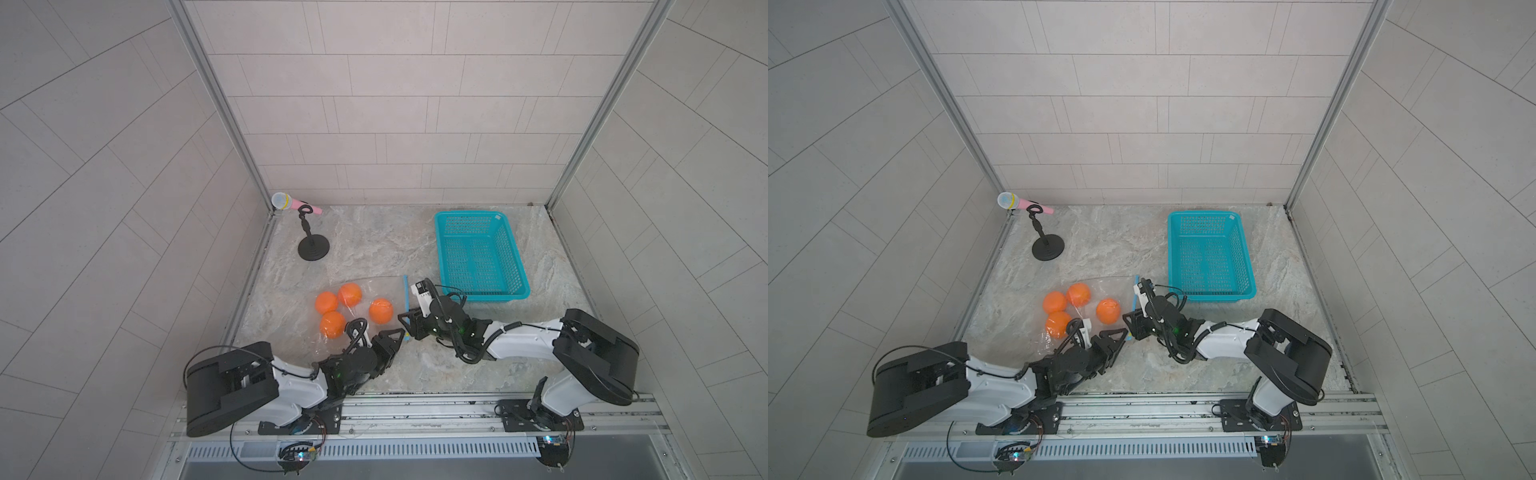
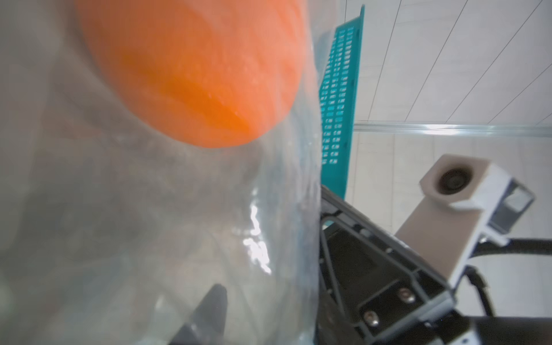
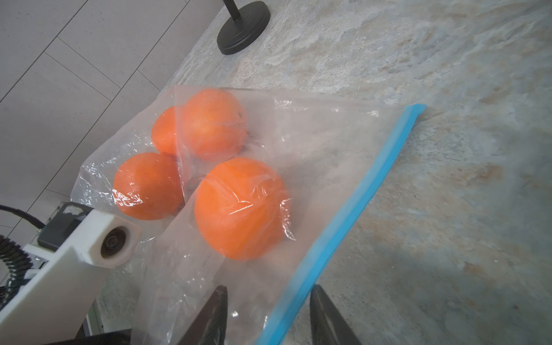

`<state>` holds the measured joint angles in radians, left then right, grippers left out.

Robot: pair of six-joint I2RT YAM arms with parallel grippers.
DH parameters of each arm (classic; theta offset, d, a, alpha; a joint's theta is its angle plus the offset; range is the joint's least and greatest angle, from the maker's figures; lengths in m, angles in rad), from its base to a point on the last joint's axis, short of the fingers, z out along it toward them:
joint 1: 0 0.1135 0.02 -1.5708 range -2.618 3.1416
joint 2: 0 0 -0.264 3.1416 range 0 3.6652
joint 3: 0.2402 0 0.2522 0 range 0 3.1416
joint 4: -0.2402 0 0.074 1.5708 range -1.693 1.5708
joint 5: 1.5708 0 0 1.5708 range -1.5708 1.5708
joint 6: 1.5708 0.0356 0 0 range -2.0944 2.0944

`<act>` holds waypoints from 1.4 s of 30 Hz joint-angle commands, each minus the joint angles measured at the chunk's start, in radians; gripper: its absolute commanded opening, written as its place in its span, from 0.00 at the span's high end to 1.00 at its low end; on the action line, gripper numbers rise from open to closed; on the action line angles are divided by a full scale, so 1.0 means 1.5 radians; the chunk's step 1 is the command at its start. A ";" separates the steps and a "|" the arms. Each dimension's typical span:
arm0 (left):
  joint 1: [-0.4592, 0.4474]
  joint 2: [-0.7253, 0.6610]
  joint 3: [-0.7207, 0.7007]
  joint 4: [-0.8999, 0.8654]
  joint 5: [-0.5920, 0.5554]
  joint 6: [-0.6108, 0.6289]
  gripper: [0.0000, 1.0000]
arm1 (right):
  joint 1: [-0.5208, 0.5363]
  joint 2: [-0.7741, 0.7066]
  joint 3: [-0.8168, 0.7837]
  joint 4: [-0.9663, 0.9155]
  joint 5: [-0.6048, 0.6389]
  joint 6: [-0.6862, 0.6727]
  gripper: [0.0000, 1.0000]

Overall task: Open the zip-top bag and take out the orange
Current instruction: Pick up the zipper food storage bag at the center of the board.

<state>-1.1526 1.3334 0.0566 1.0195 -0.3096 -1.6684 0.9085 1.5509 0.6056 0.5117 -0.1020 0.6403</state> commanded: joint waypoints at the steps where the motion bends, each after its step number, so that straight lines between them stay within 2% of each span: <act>1: -0.003 0.033 -0.018 0.117 -0.017 -0.002 0.45 | -0.002 -0.026 -0.004 -0.004 -0.001 0.009 0.53; 3: -0.003 0.029 -0.003 0.092 -0.022 0.009 0.47 | -0.002 -0.035 -0.008 -0.003 0.001 0.010 0.53; 5: -0.003 0.029 0.020 0.033 -0.005 -0.003 0.56 | -0.002 -0.044 -0.013 -0.007 0.006 0.011 0.53; 9: -0.003 0.048 -0.003 0.125 -0.020 0.013 0.69 | -0.006 -0.075 -0.027 -0.023 0.017 0.008 0.54; 15: -0.011 -0.032 0.018 -0.030 -0.027 0.027 0.70 | -0.007 -0.106 -0.043 -0.038 0.010 0.012 0.53; 20: -0.024 -0.027 0.014 -0.017 -0.040 0.029 0.73 | -0.007 -0.119 -0.068 -0.020 -0.005 0.026 0.53; 22: -0.025 -0.010 0.022 -0.021 -0.024 0.015 0.66 | -0.007 -0.119 -0.072 -0.020 -0.008 0.028 0.53; 24: -0.028 0.014 0.013 0.040 -0.023 0.022 0.65 | -0.007 -0.115 -0.076 -0.013 -0.007 0.031 0.53; 26: -0.028 0.034 0.003 0.084 -0.030 0.026 0.70 | -0.007 -0.114 -0.080 -0.009 -0.009 0.030 0.53; 28: -0.028 0.045 0.002 0.082 -0.032 0.020 0.75 | -0.007 -0.116 -0.086 0.003 -0.018 0.032 0.54; 33: -0.034 0.064 0.002 0.098 -0.034 0.023 0.83 | 0.009 -0.134 -0.107 0.002 -0.018 0.048 0.53; 36: -0.034 0.063 0.003 0.090 -0.032 0.029 0.98 | 0.015 -0.135 -0.127 0.018 -0.037 0.088 0.48; 42: -0.034 0.090 0.007 0.098 -0.025 0.041 1.00 | 0.037 -0.116 -0.155 0.097 -0.069 0.174 0.47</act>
<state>-1.1984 1.4506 0.0669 1.1404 -0.3367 -1.6218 0.9443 1.3663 0.3805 0.5777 -0.1772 0.8158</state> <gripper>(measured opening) 0.057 0.528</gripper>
